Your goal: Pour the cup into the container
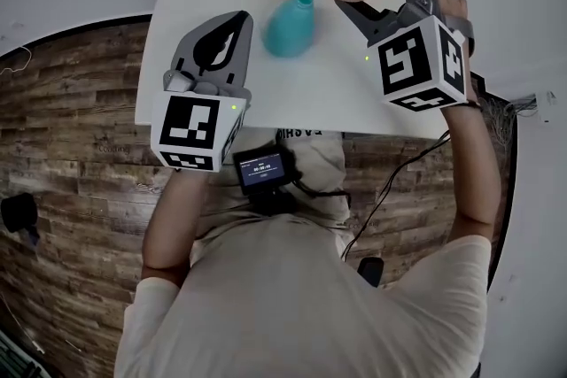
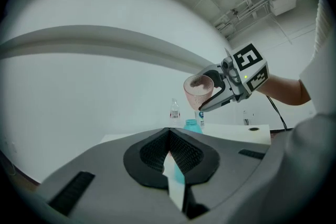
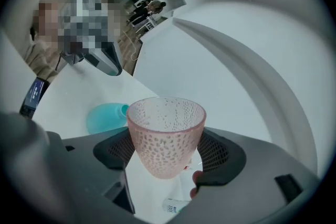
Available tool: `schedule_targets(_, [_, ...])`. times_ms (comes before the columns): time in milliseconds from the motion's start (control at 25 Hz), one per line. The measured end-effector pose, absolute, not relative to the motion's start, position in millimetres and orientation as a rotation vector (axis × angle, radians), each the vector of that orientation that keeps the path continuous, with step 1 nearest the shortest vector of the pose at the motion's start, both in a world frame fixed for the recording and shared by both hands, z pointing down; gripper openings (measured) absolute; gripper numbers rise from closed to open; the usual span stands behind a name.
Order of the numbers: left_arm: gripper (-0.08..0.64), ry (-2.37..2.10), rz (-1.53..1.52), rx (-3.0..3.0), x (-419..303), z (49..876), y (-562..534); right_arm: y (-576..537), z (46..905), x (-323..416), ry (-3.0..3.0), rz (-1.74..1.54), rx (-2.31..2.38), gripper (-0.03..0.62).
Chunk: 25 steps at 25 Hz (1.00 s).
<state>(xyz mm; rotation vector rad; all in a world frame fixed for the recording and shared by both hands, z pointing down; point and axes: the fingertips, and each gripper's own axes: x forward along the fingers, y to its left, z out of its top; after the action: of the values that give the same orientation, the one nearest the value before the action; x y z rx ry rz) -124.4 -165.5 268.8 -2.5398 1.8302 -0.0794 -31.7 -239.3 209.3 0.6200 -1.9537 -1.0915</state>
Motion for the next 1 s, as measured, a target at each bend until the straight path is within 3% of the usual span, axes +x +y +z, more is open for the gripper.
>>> schedule_targets(1000, [0.009, 1.791, 0.021, -2.51, -143.0, 217.5, -133.2, -231.1, 202.3, 36.3, -2.492, -0.619, 0.894, 0.367])
